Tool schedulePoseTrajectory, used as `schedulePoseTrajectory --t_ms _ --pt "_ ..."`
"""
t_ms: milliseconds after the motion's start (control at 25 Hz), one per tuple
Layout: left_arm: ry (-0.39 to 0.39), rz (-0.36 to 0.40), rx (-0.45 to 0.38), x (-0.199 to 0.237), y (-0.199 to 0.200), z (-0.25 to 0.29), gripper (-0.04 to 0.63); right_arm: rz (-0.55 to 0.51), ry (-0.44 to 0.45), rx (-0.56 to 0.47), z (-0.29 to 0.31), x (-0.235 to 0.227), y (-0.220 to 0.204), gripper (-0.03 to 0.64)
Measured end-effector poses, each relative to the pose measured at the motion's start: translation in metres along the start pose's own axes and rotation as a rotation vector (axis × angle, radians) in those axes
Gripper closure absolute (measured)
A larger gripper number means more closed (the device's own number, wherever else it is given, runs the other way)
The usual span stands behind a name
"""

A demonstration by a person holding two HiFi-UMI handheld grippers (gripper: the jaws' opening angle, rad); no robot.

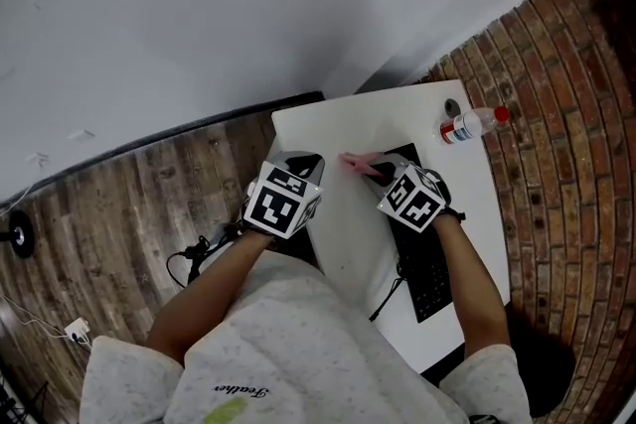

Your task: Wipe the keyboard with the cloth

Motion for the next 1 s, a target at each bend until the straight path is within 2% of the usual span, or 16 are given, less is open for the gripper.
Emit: schedulePoseTrajectory --t_ms 280,520,680,800,1000 --pt "0.018 0.012 0.002 -0.010 -0.006 -0.014 0.601 0.027 -0.029 -0.115 -0.009 0.028 0.013 0.593" --pt "0.017 0.026 0.008 -0.024 -0.005 -0.018 0.603 0.126 -0.084 -0.221 -0.026 0.045 0.012 0.593" --pt "-0.028 0.088 0.025 -0.038 0.000 -0.016 0.603 0.256 -0.180 -0.303 -0.043 0.057 0.003 0.594" --pt "-0.083 0.132 0.041 -0.050 0.005 -0.015 0.603 0.336 -0.262 -0.321 -0.057 0.072 -0.005 0.593" --pt "-0.149 0.184 0.055 -0.080 0.013 -0.001 0.603 0.489 -0.380 -0.368 -0.085 0.098 -0.042 0.594"
Point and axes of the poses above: the fingertips, and each gripper's own axes: z forward along the fingers, x to its left, y out of its top, the point moved 9 cm from there along -z, backward along the fingers, and after that the axes turned 6 degrees about y, right-handed, at the moved point
